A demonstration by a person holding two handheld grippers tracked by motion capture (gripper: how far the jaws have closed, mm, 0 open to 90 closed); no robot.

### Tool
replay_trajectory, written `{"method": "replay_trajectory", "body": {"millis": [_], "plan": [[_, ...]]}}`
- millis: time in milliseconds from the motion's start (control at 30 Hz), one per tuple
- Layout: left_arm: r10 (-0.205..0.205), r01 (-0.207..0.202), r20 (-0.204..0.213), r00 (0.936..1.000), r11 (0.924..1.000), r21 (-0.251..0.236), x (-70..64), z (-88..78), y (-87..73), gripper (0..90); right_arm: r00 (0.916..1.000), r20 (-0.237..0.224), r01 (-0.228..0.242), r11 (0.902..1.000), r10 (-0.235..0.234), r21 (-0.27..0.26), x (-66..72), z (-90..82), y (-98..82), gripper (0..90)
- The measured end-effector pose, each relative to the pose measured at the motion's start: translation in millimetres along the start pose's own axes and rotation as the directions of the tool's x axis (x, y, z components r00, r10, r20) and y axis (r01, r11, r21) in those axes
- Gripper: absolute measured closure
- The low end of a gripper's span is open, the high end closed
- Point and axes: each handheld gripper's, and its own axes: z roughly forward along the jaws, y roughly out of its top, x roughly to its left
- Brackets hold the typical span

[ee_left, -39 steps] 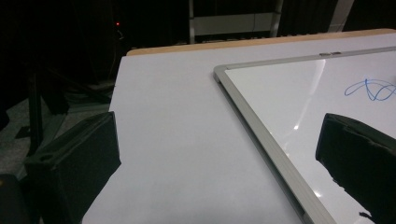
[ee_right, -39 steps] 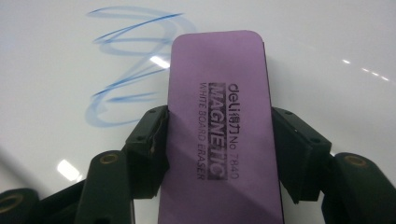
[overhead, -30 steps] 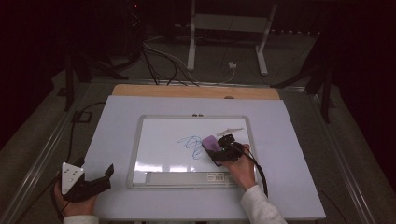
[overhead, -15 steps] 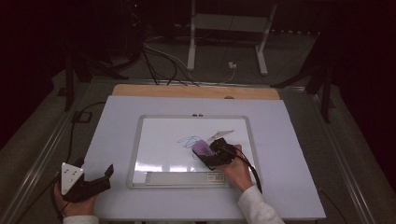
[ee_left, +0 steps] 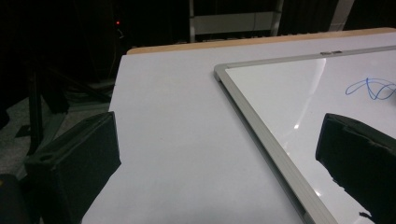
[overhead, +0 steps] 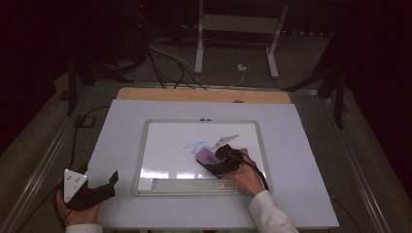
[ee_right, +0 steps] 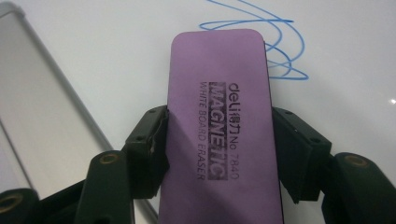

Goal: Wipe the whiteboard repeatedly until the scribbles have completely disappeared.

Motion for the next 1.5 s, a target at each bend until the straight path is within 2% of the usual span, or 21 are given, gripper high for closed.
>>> {"method": "replay_trajectory", "body": {"millis": [67,133,200,300,367,500,567,600,667,767,867,933,967,1033,1067,1133,1200,1300,1367,1400,1500], "plan": [[-0.002,0.002,-0.001,1.0,1.0,-0.001,0.4,-0.2,0.0,0.5,0.9976,0.063,-0.031,0.9995,0.031,-0.008,-2.3,0.1,1.0,41.3],[-0.001,0.001,-0.001,1.0,1.0,-0.002,0.5,-0.3,-0.1,0.5,0.996,0.071,-0.053,0.9985,0.053,-0.011,-3.9,0.6,1.1,41.3],[-0.002,0.002,0.001,1.0,1.0,0.001,0.2,0.7,-0.3,0.5,0.9957,0.084,-0.038,0.9992,0.039,-0.012,-1.0,0.3,1.0,41.2],[0.005,-0.005,0.002,1.0,1.0,0.005,-0.6,1.1,-0.2,0.5,1.0,0.003,-0.003,1.0,0.003,0.0,3.7,1.0,1.0,41.2],[0.002,-0.002,-0.001,1.0,1.0,0.001,-0.5,0.7,0.1,0.5,0.9998,0.004,0.017,0.9998,-0.017,0.004,5.8,1.1,1.8,41.2],[-0.001,0.001,-0.003,1.0,1.0,0.001,0.4,-0.1,-0.2,0.5,0.9978,0.059,-0.029,0.9996,0.03,-0.003,2.9,1.7,2.8,41.3],[-0.001,0.001,-0.001,1.0,1.0,0.001,0.4,0.4,-0.2,0.5,0.9977,0.06,-0.031,0.9995,0.032,-0.008,2.8,2.0,2.4,41.3],[-0.001,0.001,0.0,1.0,1.0,0.002,0.0,0.7,-0.3,0.5,0.9983,0.056,-0.018,0.9998,0.018,-0.005,4.2,1.6,2.2,41.3],[0.002,-0.002,0.002,1.0,1.0,0.006,-0.2,1.0,-0.2,0.5,1.0,0.0,0.0,1.0,0.0,0.005,5.7,1.6,2.0,41.3],[0.001,-0.001,-0.002,1.0,1.0,0.001,0.0,0.2,0.0,0.5,0.9999,-0.005,0.012,0.9999,-0.012,0.011,6.5,1.6,2.6,41.3],[-0.003,0.003,-0.004,1.0,1.0,0.0,0.8,-0.6,0.0,0.5,0.9982,0.055,-0.025,0.9997,0.025,0.001,2.6,1.5,2.5,41.3],[-0.005,0.005,-0.003,1.0,1.0,0.0,0.9,-0.4,-0.2,0.5,0.9904,0.119,-0.069,0.9976,0.07,-0.009,-2.7,0.8,2.3,41.3],[-0.003,0.003,-0.002,1.0,1.0,0.0,0.8,-0.2,-0.2,0.5,0.9875,0.12,-0.101,0.9948,0.102,-0.013,-5.1,0.8,1.9,41.3],[-0.002,0.002,-0.001,1.0,1.0,0.002,0.3,0.6,-0.3,0.5,0.989,0.124,-0.079,0.9968,0.08,-0.013,-3.0,0.6,1.8,41.3],[0.0,0.0,0.0,1.0,1.0,0.006,0.2,0.9,-0.4,0.5,0.9931,0.101,-0.059,0.9982,0.059,-0.009,-1.2,0.7,1.8,41.2],[0.003,-0.003,0.001,1.0,1.0,0.007,-0.1,1.1,-0.3,0.5,0.9999,0.001,-0.011,0.9999,0.011,0.003,5.1,1.8,1.6,41.2],[0.0,0.0,-0.002,1.0,1.0,0.001,-0.2,0.4,0.1,0.5,0.9999,0.002,0.011,0.9999,-0.011,0.009,7.7,1.6,2.4,41.3],[-0.002,0.002,-0.004,1.0,1.0,0.0,0.7,-0.9,0.1,0.5,0.9982,0.032,-0.051,0.9986,0.052,-0.009,-1.7,2.5,1.9,41.3],[-0.007,0.007,-0.004,1.0,1.0,0.001,1.1,-0.6,-0.3,0.5,0.988,0.097,-0.118,0.9926,0.12,-0.025,-13.5,1.9,1.7,41.3],[-0.008,0.008,-0.004,1.0,1.0,0.001,1.3,-0.4,-0.4,0.5,0.9778,0.13,-0.162,0.9863,0.164,-0.032,-21.1,1.1,1.1,41.3],[-0.007,0.007,-0.003,1.0,1.0,0.001,1.5,-0.4,-0.4,0.5,0.92,0.256,-0.292,0.9548,0.296,-0.056,-39.5,-3.1,-0.3,41.3]]}}
